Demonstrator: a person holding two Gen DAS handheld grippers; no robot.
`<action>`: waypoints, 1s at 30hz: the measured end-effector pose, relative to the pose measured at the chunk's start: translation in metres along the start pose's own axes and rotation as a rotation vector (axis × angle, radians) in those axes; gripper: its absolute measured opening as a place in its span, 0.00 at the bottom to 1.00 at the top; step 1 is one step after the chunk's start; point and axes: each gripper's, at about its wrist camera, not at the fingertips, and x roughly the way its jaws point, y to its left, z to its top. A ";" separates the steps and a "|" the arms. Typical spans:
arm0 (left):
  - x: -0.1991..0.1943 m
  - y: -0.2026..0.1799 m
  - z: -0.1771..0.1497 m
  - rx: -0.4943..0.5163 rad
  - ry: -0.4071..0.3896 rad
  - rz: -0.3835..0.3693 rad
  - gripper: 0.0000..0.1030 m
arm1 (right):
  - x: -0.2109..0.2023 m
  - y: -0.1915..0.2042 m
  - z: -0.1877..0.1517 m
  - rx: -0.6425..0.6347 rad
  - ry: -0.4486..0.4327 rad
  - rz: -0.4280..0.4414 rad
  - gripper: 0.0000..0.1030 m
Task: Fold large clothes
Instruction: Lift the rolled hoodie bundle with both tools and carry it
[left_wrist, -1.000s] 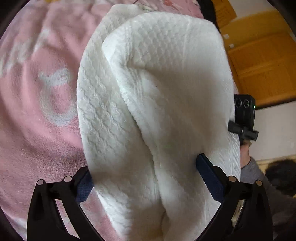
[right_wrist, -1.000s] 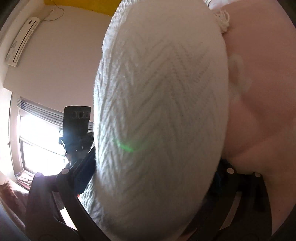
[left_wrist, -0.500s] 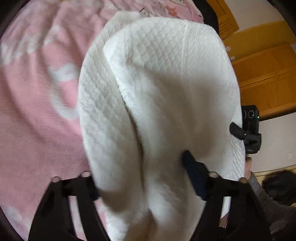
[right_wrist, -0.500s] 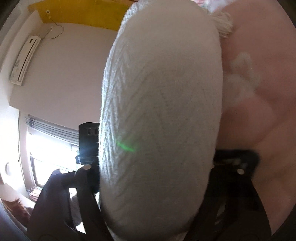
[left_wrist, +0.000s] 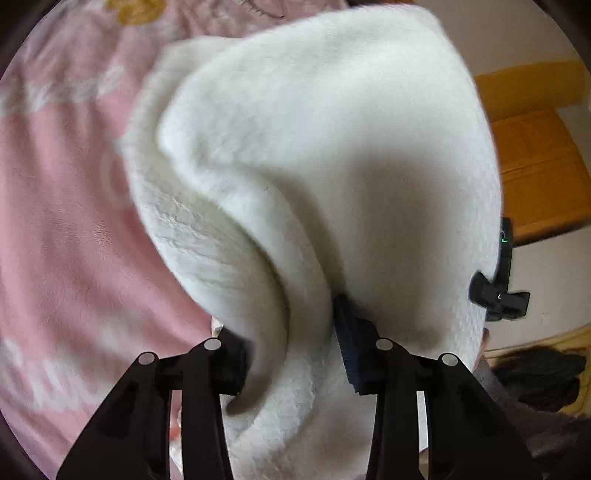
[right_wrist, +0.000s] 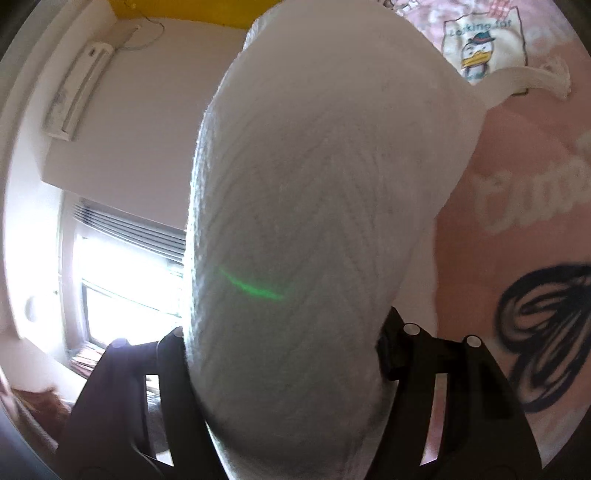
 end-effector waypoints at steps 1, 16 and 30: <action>-0.005 -0.007 -0.006 0.018 -0.004 0.017 0.35 | -0.002 0.004 -0.002 0.004 -0.002 -0.003 0.60; -0.177 -0.060 -0.088 0.028 -0.182 0.060 0.35 | 0.015 0.163 -0.017 -0.141 0.052 0.109 0.60; -0.475 -0.092 -0.248 -0.099 -0.403 0.487 0.35 | 0.231 0.352 -0.102 -0.170 0.304 0.590 0.60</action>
